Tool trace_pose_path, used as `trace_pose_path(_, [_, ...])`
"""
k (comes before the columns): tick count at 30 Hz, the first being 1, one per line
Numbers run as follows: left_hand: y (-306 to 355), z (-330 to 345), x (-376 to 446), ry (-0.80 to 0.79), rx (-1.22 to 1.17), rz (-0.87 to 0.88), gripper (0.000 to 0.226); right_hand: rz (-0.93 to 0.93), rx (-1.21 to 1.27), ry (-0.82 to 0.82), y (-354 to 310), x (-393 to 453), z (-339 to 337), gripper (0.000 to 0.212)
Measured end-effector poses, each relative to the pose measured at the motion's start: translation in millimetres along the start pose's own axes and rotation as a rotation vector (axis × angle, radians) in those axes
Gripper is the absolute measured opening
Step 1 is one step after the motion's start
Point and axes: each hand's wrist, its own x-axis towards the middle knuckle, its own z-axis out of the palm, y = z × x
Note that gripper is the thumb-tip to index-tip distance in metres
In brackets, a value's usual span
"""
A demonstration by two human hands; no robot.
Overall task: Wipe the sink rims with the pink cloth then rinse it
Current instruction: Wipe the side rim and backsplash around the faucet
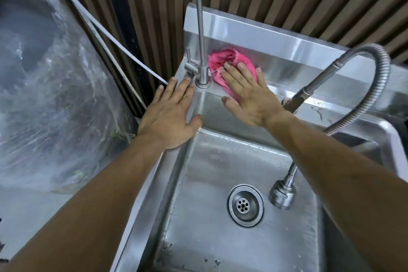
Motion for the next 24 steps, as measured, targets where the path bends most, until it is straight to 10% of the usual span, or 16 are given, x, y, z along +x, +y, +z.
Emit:
trace_pose_path(6, [2.6,-0.7,0.9,0.023,0.003,0.0,0.088,0.431,0.299,-0.003,-28.3,-39.7,8.6,0.075])
trace_pose_path(10, [0.7,1.2,2.6,0.024,0.031,-0.002,0.09,0.401,0.228,0.316,-40.1,-37.8,3.9,0.066])
trace_pose_path(24, [5.6,-4.8,-4.4,0.031,0.143,0.092,0.087,0.785,-0.054,0.021,-39.5,-9.0,20.4,0.066])
